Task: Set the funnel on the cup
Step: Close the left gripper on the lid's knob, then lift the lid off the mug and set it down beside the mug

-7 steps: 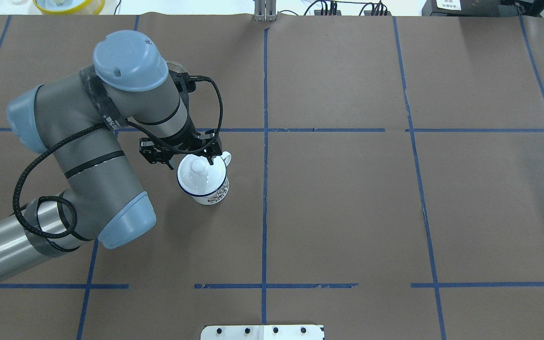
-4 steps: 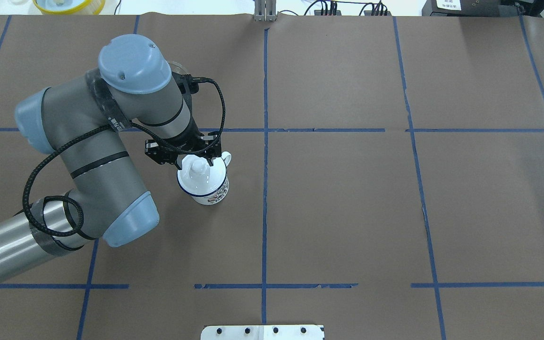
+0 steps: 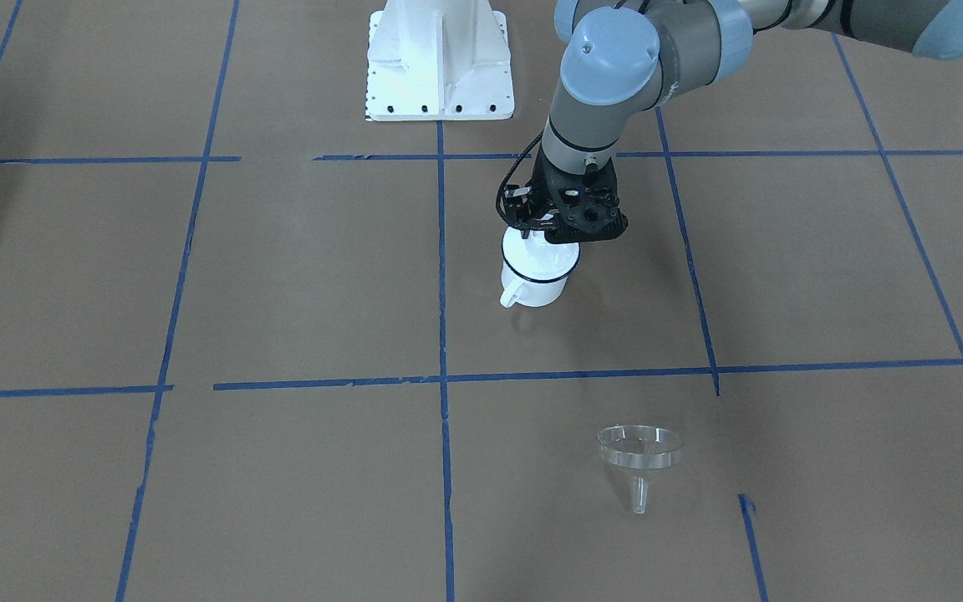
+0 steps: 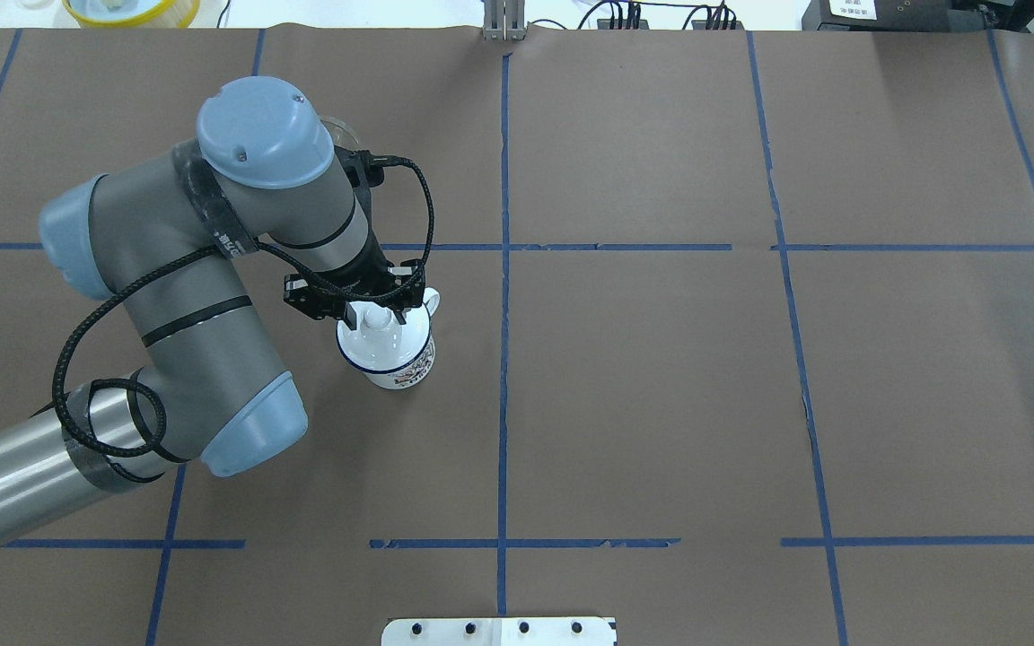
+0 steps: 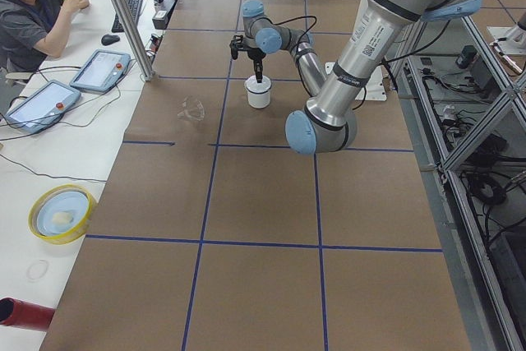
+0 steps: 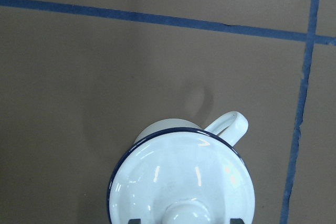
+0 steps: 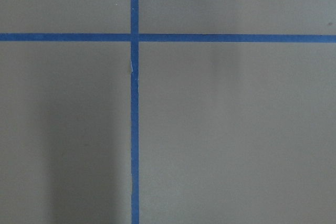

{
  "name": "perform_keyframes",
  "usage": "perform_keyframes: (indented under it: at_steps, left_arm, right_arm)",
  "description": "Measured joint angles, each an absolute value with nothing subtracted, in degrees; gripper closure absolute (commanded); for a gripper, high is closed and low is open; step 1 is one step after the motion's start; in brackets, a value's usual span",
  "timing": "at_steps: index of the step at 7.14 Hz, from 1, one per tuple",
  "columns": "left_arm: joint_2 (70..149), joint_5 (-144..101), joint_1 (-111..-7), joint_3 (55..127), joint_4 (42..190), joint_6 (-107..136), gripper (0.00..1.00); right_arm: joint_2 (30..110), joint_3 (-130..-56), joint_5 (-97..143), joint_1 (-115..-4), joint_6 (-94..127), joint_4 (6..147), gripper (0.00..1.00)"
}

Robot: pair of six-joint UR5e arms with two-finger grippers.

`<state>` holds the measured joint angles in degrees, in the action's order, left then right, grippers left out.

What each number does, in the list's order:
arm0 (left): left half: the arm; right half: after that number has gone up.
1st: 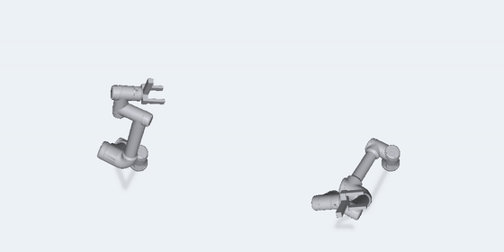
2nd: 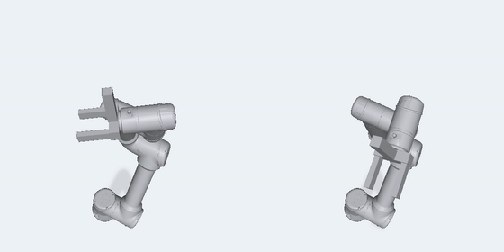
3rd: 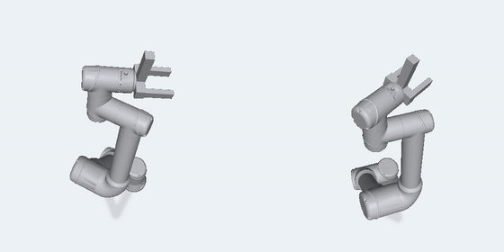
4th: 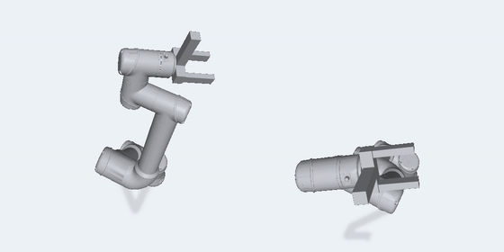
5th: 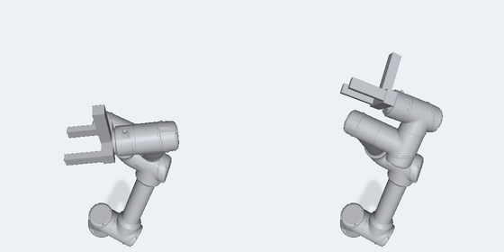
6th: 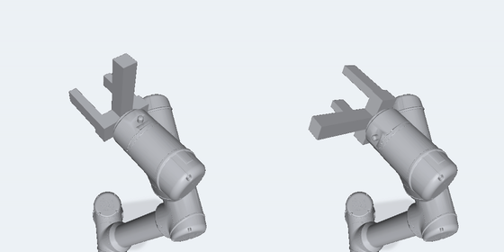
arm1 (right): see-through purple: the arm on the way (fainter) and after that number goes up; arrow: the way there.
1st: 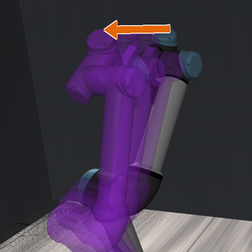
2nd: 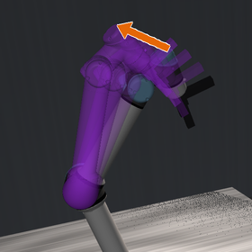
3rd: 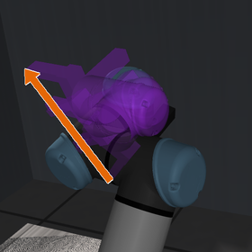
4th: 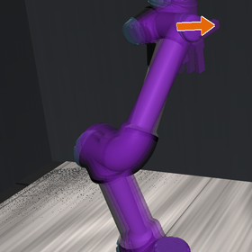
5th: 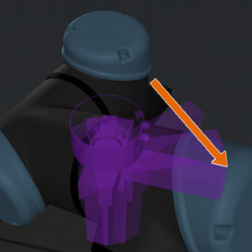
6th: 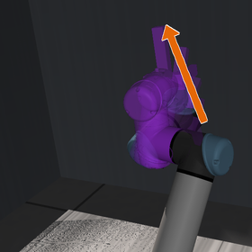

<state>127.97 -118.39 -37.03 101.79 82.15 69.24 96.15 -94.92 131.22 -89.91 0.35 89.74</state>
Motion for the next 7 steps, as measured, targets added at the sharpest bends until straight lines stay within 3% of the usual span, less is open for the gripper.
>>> perform_keyframes:
  at_steps: [4,7]
  left_arm:
    - [127.8,-118.4,-37.0,101.4,82.3,69.2,0.45]
    - [127.9,-118.4,-37.0,101.3,82.5,69.9,0.99]
  right_arm:
    - [96.2,-94.9,131.2,-89.9,0.4,89.7,0.0]
    - [96.2,-94.9,131.2,-89.9,0.4,89.7,0.0]
